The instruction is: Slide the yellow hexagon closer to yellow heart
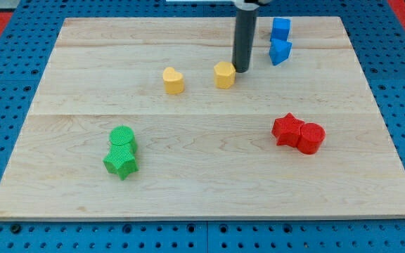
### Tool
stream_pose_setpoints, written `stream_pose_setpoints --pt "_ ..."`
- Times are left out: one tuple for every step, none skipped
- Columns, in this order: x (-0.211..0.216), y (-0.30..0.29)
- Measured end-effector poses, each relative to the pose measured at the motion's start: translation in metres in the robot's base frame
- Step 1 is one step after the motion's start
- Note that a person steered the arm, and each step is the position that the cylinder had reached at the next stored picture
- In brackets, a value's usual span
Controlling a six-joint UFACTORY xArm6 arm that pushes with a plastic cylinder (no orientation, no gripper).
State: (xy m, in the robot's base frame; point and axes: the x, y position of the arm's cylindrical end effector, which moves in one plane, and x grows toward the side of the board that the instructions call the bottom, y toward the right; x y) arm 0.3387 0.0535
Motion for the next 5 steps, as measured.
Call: stream_pose_setpoints --pt "0.018 -0.013" --pt "0.034 -0.018" --pt "0.034 -0.019" --pt "0.034 -0.035" --pt "0.034 -0.055"
